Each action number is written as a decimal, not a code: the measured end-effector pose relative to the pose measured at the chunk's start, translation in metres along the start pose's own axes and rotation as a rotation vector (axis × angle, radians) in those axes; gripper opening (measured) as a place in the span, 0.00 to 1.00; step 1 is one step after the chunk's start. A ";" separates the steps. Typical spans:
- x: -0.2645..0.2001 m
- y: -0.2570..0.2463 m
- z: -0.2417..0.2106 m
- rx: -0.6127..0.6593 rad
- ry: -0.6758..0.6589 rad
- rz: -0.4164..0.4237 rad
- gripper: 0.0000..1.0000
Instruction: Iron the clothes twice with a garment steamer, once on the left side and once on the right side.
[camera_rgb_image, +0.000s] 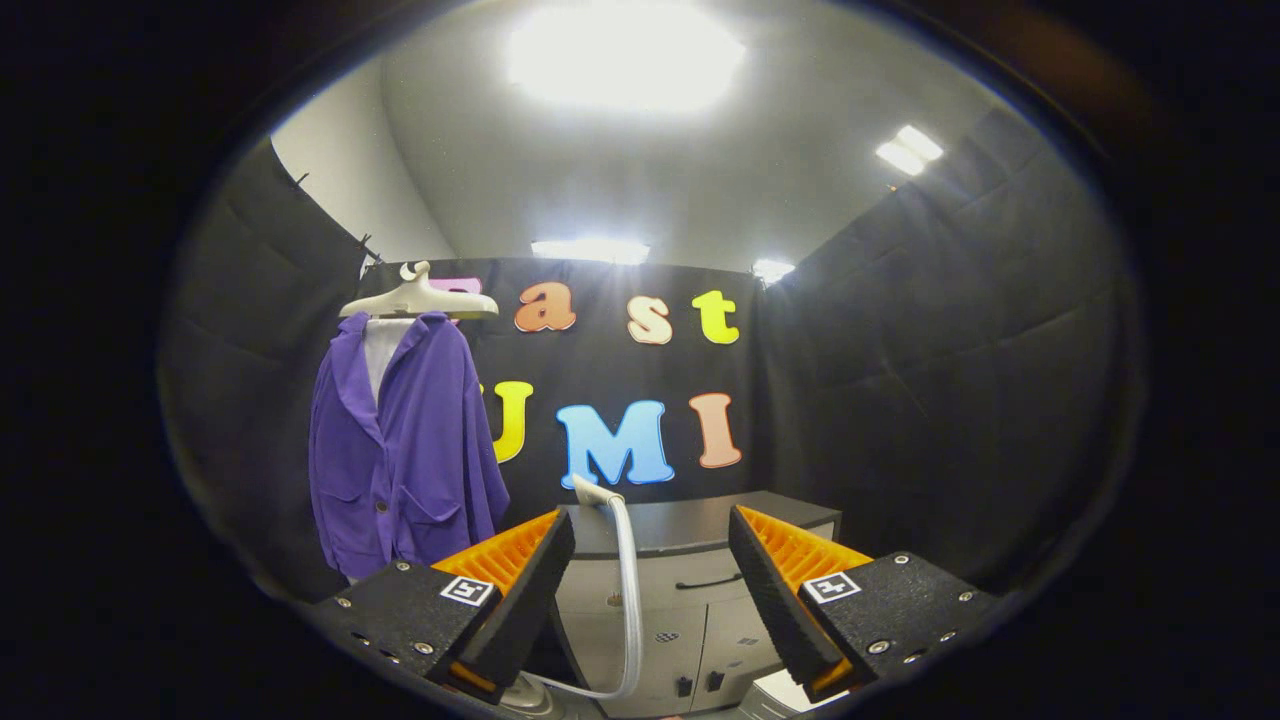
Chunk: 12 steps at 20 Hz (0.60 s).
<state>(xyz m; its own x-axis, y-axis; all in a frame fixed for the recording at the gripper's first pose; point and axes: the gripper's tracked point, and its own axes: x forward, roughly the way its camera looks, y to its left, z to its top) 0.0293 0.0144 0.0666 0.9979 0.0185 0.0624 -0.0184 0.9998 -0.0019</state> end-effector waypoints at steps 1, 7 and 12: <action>0.010 0.002 0.009 0.003 -0.007 0.010 0.96; 0.097 0.006 0.047 0.035 -0.051 0.083 0.96; 0.192 0.012 0.049 0.103 0.013 0.214 0.96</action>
<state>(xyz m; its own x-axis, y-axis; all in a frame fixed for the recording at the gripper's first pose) 0.2178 0.0302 0.1279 0.9713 0.2305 0.0587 -0.2350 0.9680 0.0883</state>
